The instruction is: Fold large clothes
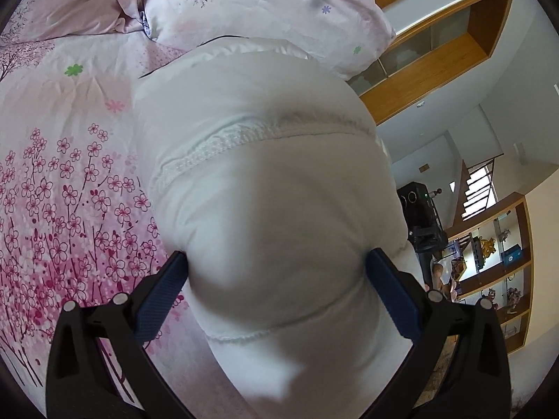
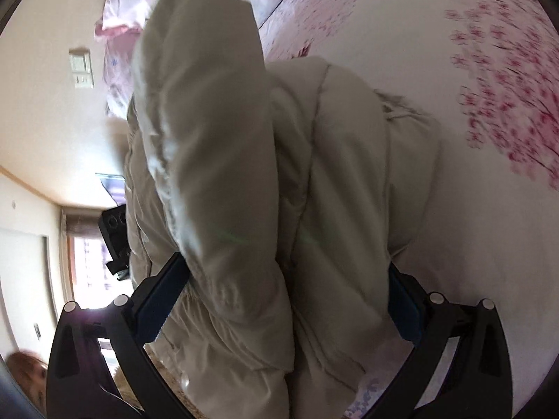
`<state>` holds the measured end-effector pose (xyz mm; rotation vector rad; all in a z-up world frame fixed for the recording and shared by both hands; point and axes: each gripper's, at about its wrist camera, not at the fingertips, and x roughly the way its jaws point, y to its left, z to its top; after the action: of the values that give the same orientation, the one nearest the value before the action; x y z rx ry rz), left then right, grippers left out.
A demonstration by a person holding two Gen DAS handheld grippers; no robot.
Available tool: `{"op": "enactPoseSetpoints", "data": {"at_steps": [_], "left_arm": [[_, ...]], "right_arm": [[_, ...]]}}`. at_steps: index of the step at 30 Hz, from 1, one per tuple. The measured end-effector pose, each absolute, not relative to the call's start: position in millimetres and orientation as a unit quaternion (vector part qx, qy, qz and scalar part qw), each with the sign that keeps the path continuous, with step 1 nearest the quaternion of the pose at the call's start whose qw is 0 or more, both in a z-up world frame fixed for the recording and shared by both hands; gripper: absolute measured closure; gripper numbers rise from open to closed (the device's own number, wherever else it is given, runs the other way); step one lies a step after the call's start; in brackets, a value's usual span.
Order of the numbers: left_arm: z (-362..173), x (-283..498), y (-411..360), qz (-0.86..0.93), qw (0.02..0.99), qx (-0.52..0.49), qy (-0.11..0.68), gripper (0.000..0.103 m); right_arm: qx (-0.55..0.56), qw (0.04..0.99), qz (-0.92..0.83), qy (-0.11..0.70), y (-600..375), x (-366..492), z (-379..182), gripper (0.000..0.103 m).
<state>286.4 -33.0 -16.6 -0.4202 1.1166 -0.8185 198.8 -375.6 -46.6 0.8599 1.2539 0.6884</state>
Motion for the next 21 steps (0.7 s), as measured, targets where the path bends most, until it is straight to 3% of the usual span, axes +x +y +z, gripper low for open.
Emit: {"op": "enactPoseSetpoints", "data": {"at_steps": [6, 11, 15, 21], "left_arm": [[-26, 292, -25, -0.366, 0.74, -0.232, 0.514, 0.002], [-33, 292, -21, -0.376, 0.733, -0.257, 0.504, 0.003], [-23, 289, -21, -0.392, 0.74, -0.241, 0.49, 0.017], [-3, 287, -16, -0.402, 0.757, -0.231, 0.46, 0.025]], "right_arm": [[0.376, 0.684, 0.326, 0.534, -366, 195, -44, 0.001], [0.398, 0.683, 0.361, 0.495, -360, 182, -48, 0.024], [0.407, 0.69, 0.366, 0.473, -363, 167, -48, 0.034], [0.399, 0.704, 0.377, 0.45, -357, 153, -34, 0.048]]}}
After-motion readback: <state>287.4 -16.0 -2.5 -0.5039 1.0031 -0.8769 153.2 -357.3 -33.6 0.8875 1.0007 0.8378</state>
